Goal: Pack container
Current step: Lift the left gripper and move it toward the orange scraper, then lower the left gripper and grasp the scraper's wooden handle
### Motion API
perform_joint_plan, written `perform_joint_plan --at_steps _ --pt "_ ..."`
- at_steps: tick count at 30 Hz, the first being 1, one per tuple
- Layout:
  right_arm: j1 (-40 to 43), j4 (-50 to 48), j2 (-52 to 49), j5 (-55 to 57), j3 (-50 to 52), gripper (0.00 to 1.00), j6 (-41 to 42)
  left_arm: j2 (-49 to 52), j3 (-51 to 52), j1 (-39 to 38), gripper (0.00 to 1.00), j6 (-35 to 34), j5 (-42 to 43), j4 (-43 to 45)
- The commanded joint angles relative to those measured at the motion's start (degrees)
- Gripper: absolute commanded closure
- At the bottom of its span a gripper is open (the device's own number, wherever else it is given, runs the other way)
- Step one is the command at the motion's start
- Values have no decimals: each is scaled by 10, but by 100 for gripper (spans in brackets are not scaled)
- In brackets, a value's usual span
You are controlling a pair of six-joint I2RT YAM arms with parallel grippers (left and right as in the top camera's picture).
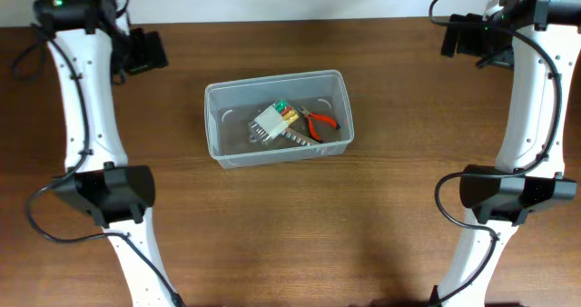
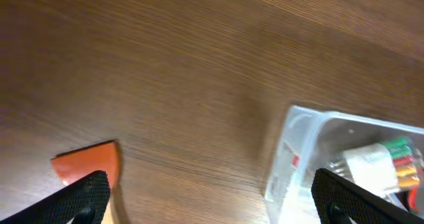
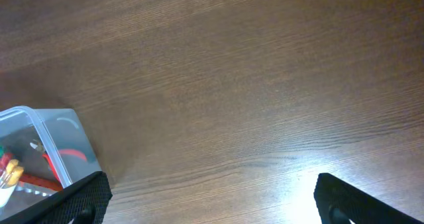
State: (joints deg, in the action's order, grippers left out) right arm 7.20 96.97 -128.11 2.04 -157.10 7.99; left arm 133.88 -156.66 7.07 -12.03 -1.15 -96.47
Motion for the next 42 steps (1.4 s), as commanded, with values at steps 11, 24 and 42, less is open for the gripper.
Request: perform_joint_plan --at_steps 11,24,42 --pt "3 3 8 -3 -10 1 5 -217 117 16 1 18 -136 -2" --pt "3 3 8 -3 -10 1 5 -371 673 31 1 -21 -139 195" --pt "3 3 8 -3 -10 1 5 -376 841 209 1 89 48 338"
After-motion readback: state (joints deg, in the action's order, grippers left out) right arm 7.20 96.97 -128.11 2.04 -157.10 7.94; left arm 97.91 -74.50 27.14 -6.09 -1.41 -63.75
